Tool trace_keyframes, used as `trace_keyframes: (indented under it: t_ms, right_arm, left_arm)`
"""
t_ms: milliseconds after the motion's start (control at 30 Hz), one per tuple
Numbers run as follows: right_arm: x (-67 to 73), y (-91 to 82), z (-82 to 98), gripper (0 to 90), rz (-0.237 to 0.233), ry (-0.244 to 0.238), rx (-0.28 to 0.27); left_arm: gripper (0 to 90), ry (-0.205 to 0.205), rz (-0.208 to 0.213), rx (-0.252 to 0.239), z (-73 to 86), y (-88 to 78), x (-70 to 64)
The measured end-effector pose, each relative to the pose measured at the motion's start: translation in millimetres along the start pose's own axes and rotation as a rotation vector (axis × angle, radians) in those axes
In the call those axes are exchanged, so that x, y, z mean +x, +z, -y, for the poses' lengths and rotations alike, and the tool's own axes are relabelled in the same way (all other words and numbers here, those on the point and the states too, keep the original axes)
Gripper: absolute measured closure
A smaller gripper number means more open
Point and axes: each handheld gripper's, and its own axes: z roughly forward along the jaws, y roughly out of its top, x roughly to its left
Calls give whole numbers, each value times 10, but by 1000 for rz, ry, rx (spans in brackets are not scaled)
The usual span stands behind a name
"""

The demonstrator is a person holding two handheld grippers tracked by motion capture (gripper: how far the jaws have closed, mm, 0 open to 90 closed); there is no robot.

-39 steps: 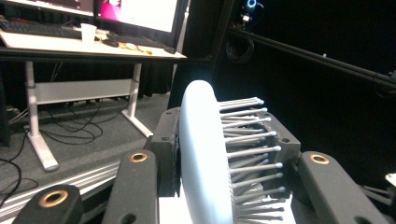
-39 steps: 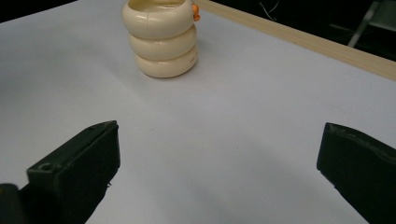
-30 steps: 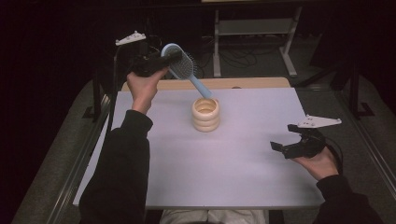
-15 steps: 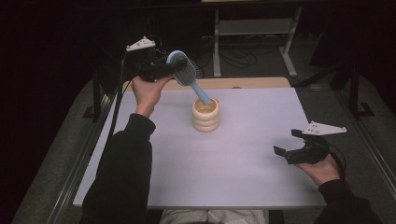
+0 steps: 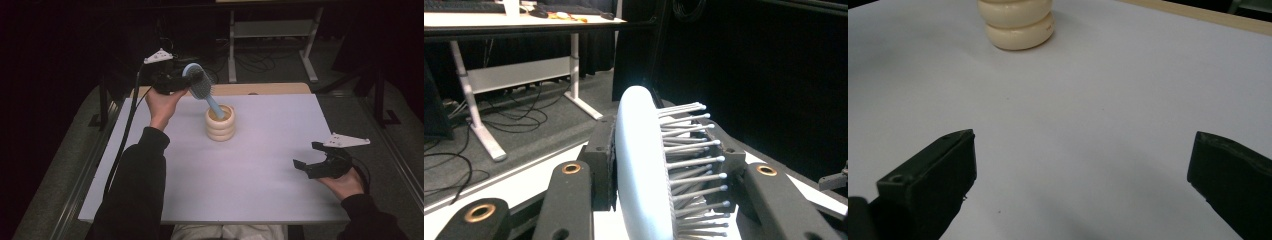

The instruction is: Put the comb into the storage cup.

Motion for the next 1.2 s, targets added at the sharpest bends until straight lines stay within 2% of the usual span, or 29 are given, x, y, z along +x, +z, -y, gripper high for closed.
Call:
trace_keyframes:
  t_ms: [167,467,933,1000,1033,1067,1200]
  right_arm:
    - [-4,-6,8,0,-2,3,-3]
    - [-1,16,28,0,-7,6,3]
    - [3,37,38,0,1,9,19]
    - [4,37,39,0,2,10,20]
    - [4,37,39,0,2,10,20]
    - [4,37,39,0,3,11,22]
    - [7,38,40,0,3,10,23]
  left_arm:
    - [566,-8,0,-2,56,20,26]
    - [565,-55,10,-5,204,65,105]
    - [562,-82,-3,29,400,235,129]
    - [560,-109,10,30,435,270,155]
    - [560,-109,10,30,435,270,155]
    - [560,-124,7,28,473,291,170]
    - [560,-141,-4,36,542,330,199]
